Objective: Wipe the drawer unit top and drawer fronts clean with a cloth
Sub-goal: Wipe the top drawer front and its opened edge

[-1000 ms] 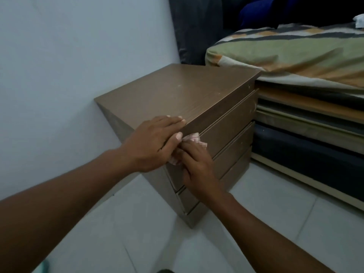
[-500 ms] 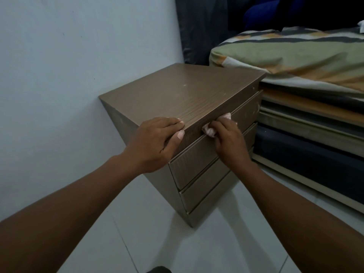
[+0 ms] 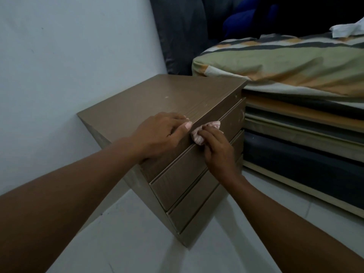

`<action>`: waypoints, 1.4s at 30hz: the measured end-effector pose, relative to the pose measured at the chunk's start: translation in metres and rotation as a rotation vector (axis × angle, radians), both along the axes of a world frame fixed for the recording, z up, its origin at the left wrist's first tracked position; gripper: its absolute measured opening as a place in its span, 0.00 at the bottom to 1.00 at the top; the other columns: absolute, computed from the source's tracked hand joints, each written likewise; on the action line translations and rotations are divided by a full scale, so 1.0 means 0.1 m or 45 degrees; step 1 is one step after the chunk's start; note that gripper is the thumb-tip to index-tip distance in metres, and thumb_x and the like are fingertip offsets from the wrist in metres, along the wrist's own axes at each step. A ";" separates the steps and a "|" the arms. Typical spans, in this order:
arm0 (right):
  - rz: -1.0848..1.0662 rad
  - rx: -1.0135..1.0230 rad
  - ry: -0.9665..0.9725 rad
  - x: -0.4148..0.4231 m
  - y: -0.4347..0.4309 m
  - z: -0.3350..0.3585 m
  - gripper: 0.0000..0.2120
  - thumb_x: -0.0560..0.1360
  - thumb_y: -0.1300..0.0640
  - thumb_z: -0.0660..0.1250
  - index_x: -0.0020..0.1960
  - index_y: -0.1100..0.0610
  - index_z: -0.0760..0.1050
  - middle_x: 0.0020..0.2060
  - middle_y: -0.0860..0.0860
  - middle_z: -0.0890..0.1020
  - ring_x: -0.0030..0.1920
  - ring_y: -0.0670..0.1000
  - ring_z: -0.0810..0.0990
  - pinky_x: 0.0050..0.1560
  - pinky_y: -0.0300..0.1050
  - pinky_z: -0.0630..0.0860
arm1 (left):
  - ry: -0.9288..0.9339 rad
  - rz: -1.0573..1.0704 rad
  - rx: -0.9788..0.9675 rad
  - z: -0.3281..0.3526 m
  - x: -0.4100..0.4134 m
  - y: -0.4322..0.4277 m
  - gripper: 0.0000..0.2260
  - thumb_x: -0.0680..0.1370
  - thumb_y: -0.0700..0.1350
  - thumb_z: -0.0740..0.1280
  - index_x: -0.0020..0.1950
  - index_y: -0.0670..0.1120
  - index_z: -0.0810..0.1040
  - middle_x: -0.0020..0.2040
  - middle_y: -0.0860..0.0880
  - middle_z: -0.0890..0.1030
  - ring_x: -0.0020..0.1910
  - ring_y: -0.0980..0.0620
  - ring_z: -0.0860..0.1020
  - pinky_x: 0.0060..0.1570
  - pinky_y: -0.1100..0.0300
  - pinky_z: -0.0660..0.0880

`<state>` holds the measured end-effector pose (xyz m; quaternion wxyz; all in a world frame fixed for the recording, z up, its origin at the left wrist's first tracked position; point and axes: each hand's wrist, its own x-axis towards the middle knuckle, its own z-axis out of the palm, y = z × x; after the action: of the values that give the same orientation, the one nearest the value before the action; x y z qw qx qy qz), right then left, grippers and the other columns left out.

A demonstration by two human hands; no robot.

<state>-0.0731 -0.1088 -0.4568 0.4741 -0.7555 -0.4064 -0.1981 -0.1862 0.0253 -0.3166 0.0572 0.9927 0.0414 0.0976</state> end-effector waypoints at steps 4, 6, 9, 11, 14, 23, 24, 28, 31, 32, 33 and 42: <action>-0.072 -0.009 0.028 0.54 0.01 0.01 0.15 0.77 0.66 0.63 0.63 0.59 0.78 0.63 0.57 0.79 0.65 0.56 0.76 0.68 0.52 0.72 | 0.054 -0.008 0.078 -0.07 0.30 -0.06 0.32 0.79 0.65 0.50 0.77 0.50 0.67 0.77 0.49 0.68 0.75 0.51 0.65 0.74 0.51 0.61; -0.099 0.027 0.028 0.80 0.02 0.00 0.15 0.77 0.66 0.63 0.61 0.60 0.78 0.60 0.58 0.80 0.62 0.57 0.77 0.65 0.51 0.73 | 0.068 -0.025 0.106 -0.09 0.47 -0.10 0.32 0.78 0.66 0.50 0.79 0.51 0.63 0.78 0.50 0.65 0.76 0.51 0.62 0.75 0.52 0.59; -0.122 0.038 -0.005 1.12 0.02 -0.05 0.14 0.77 0.65 0.62 0.61 0.60 0.78 0.60 0.58 0.80 0.61 0.56 0.76 0.64 0.48 0.72 | 0.090 -0.051 0.142 -0.11 0.67 -0.13 0.33 0.79 0.66 0.51 0.80 0.53 0.58 0.80 0.51 0.61 0.77 0.52 0.59 0.76 0.51 0.58; -0.129 0.053 0.022 1.32 0.02 -0.04 0.14 0.77 0.67 0.62 0.62 0.61 0.78 0.61 0.58 0.79 0.63 0.57 0.76 0.66 0.51 0.73 | 0.105 -0.068 0.196 -0.13 0.74 -0.12 0.33 0.79 0.66 0.53 0.81 0.53 0.55 0.80 0.52 0.59 0.78 0.52 0.57 0.74 0.54 0.56; -0.155 0.244 0.179 1.47 0.01 0.03 0.12 0.77 0.67 0.61 0.56 0.59 0.79 0.56 0.57 0.81 0.58 0.54 0.78 0.62 0.52 0.75 | 0.107 -0.080 0.255 -0.14 0.75 -0.12 0.34 0.79 0.66 0.53 0.81 0.53 0.54 0.81 0.52 0.58 0.77 0.52 0.57 0.71 0.56 0.56; -0.034 0.056 -0.044 1.57 -0.03 -0.01 0.12 0.74 0.70 0.65 0.55 0.63 0.80 0.55 0.59 0.81 0.57 0.59 0.77 0.58 0.52 0.73 | 0.128 -0.064 0.356 -0.16 0.79 -0.10 0.36 0.77 0.69 0.52 0.81 0.54 0.50 0.81 0.53 0.55 0.78 0.52 0.56 0.74 0.47 0.62; -0.050 0.030 -0.004 1.70 -0.06 0.03 0.12 0.75 0.69 0.65 0.55 0.63 0.80 0.55 0.59 0.81 0.57 0.59 0.77 0.58 0.52 0.73 | 0.122 -0.067 0.360 -0.16 0.80 -0.10 0.36 0.77 0.69 0.52 0.81 0.54 0.50 0.81 0.54 0.55 0.77 0.52 0.56 0.74 0.47 0.62; -0.149 0.077 0.143 2.08 -0.07 0.14 0.12 0.76 0.68 0.63 0.56 0.61 0.81 0.54 0.58 0.81 0.55 0.59 0.78 0.55 0.45 0.71 | 0.075 -0.075 0.389 -0.17 0.80 -0.11 0.36 0.77 0.70 0.53 0.80 0.54 0.51 0.80 0.54 0.56 0.76 0.53 0.57 0.73 0.48 0.63; -0.462 0.347 0.553 2.19 -0.05 0.19 0.14 0.80 0.61 0.61 0.62 0.58 0.80 0.58 0.59 0.81 0.57 0.59 0.79 0.59 0.47 0.73 | 0.084 -0.070 0.395 -0.19 0.80 -0.11 0.37 0.77 0.70 0.53 0.80 0.54 0.50 0.80 0.55 0.55 0.77 0.53 0.57 0.73 0.48 0.63; -0.525 0.427 0.636 2.17 -0.04 0.19 0.14 0.80 0.59 0.61 0.63 0.57 0.79 0.57 0.59 0.81 0.57 0.58 0.79 0.59 0.49 0.74 | 0.080 -0.069 0.393 -0.19 0.80 -0.11 0.37 0.77 0.70 0.53 0.80 0.55 0.50 0.80 0.55 0.55 0.77 0.53 0.57 0.73 0.48 0.63; -0.539 0.486 0.657 2.11 -0.02 0.20 0.14 0.80 0.59 0.61 0.63 0.56 0.79 0.56 0.58 0.81 0.56 0.57 0.79 0.58 0.50 0.75 | 0.072 -0.070 0.389 -0.19 0.81 -0.11 0.36 0.77 0.70 0.53 0.80 0.55 0.50 0.80 0.55 0.56 0.77 0.53 0.57 0.73 0.48 0.63; -0.223 0.186 0.219 1.55 0.05 0.06 0.14 0.79 0.64 0.62 0.63 0.58 0.79 0.61 0.55 0.80 0.63 0.55 0.75 0.66 0.48 0.71 | 0.027 -0.062 0.385 -0.20 0.81 -0.11 0.36 0.76 0.69 0.55 0.80 0.53 0.55 0.80 0.54 0.59 0.76 0.52 0.60 0.72 0.47 0.66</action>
<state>0.0819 -0.1036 -0.4510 0.5418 -0.7658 -0.2813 -0.2022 -0.1056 0.0147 -0.3366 -0.0912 0.9917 0.0027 0.0908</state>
